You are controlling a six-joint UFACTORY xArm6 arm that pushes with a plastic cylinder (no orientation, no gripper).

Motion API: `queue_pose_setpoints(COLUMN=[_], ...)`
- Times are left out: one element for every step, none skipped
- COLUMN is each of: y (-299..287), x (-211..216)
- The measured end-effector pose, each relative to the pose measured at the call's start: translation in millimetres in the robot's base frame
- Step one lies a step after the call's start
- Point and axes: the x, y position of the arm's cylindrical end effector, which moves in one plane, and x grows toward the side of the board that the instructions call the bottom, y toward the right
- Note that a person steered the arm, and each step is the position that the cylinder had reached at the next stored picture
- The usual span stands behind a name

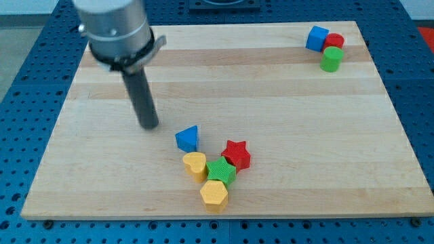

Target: Move the yellow hexagon towards the bottom right of the board

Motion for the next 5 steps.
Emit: queue_pose_setpoints(y=[0,13,14,51,74], x=[38,95,102,105,105])
